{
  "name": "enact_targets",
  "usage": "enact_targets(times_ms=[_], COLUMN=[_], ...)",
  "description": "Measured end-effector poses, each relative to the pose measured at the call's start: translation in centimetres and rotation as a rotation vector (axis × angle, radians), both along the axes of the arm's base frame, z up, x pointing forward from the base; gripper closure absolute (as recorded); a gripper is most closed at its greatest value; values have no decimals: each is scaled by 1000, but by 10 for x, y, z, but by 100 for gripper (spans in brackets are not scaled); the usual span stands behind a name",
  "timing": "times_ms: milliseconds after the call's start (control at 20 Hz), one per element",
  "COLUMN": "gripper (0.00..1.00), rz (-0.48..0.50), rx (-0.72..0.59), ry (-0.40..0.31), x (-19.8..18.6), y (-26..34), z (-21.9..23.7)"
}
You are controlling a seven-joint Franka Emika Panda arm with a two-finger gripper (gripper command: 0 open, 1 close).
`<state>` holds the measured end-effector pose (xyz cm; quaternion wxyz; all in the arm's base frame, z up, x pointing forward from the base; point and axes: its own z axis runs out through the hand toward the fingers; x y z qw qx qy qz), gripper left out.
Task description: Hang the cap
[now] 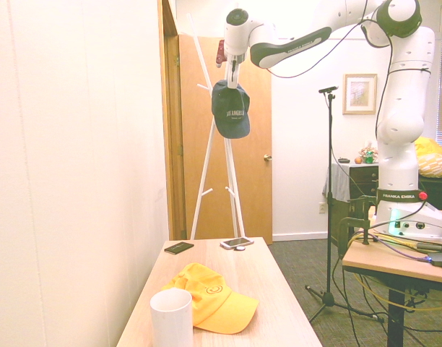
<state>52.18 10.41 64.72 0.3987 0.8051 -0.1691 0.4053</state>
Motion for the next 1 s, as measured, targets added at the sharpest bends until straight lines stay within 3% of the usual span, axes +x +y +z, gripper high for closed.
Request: enact_targets(times_ms=[300, 450, 700, 1000], gripper=[0, 0, 0, 0], rz=[3, 15, 46, 55], rx=[10, 86, 370, 719], ry=[-4, -18, -17, 132], x=[0, 0, -7, -19], y=[2, 8, 35, 66], z=[-2, -1, 20, 31])
